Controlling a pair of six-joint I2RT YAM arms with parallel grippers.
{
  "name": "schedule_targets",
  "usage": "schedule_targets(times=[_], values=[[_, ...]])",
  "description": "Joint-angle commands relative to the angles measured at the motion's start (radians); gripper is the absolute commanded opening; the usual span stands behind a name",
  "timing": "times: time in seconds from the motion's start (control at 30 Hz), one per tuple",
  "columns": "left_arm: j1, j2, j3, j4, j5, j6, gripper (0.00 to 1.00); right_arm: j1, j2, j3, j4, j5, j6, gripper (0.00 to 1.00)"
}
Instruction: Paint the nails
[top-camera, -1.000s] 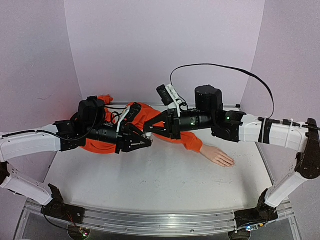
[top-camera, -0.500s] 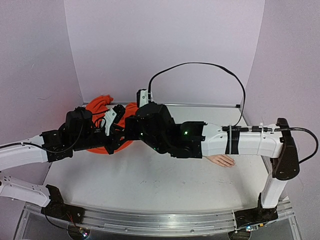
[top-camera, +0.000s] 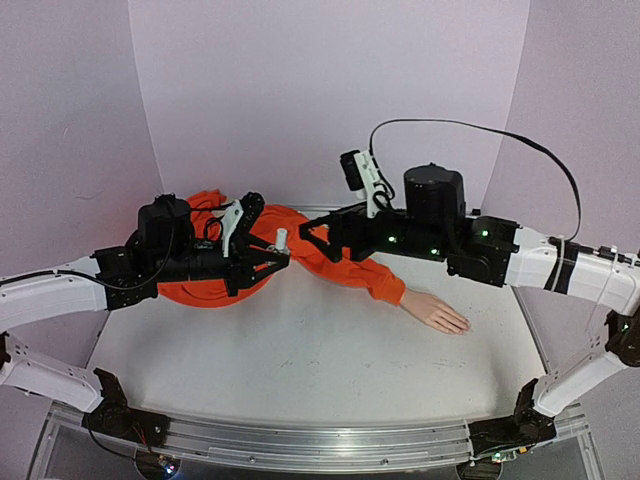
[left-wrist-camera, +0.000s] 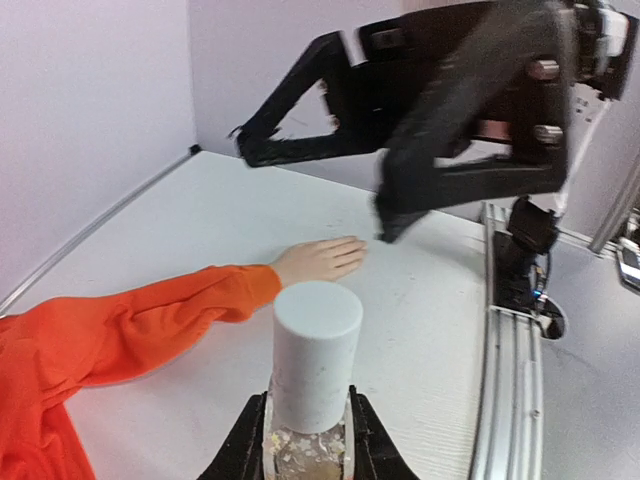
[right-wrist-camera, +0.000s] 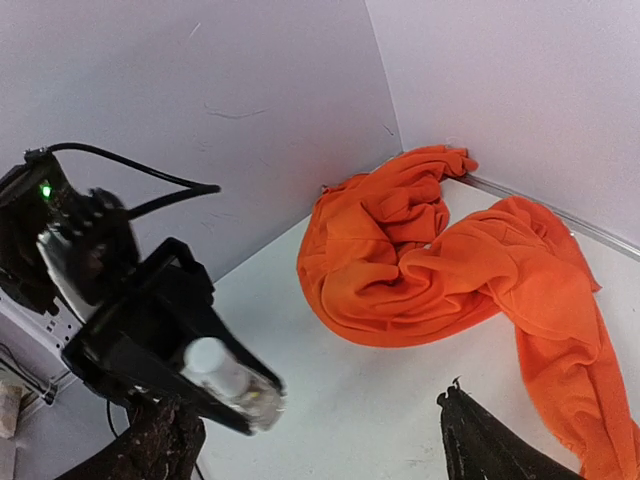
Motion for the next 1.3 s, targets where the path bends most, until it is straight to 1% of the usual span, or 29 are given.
schedule_targets(times=[0.0, 0.1, 0.23, 0.27, 0.33, 0.43, 0.63, 0.93, 1.1, 1.13, 1.17, 1.2, 1.27], values=[[0.002, 0.027, 0.074, 0.067, 0.284, -0.024, 0.0, -0.073, -0.071, -0.116, 0.168, -0.484, -0.094, 0.74], [0.002, 0.053, 0.088, 0.067, 0.363, -0.032, 0.0, -0.087, -0.076, -0.116, 0.194, -0.554, -0.09, 0.67], [0.002, 0.09, 0.111, 0.068, 0.47, -0.042, 0.0, -0.093, -0.061, -0.094, 0.213, -0.591, -0.072, 0.55], [0.002, 0.097, 0.115, 0.068, 0.485, -0.064, 0.0, -0.093, -0.052, -0.086, 0.214, -0.604, -0.071, 0.51], [0.002, 0.105, 0.119, 0.067, 0.5, -0.071, 0.0, -0.095, -0.034, -0.073, 0.216, -0.628, -0.072, 0.46], [0.002, 0.105, 0.118, 0.067, 0.512, -0.07, 0.0, -0.095, -0.013, -0.057, 0.215, -0.639, -0.074, 0.35], [0.002, 0.112, 0.123, 0.067, 0.527, -0.072, 0.0, -0.098, 0.011, -0.024, 0.219, -0.659, -0.08, 0.21], [0.002, 0.101, 0.119, 0.067, 0.507, -0.071, 0.0, -0.098, 0.075, 0.007, 0.218, -0.748, -0.072, 0.18], [0.002, 0.096, 0.118, 0.067, 0.499, -0.071, 0.0, -0.098, 0.087, 0.017, 0.216, -0.76, -0.072, 0.11], [0.002, 0.095, 0.119, 0.067, 0.498, -0.071, 0.0, -0.097, 0.09, 0.02, 0.216, -0.761, -0.07, 0.12], [0.002, 0.094, 0.117, 0.067, 0.496, -0.071, 0.0, -0.097, 0.094, 0.021, 0.213, -0.761, -0.07, 0.16], [0.002, 0.093, 0.117, 0.067, 0.496, -0.07, 0.0, -0.098, 0.096, 0.022, 0.212, -0.759, -0.071, 0.24], [0.002, 0.091, 0.117, 0.068, 0.495, -0.068, 0.0, -0.098, 0.099, 0.022, 0.207, -0.752, -0.072, 0.26]])
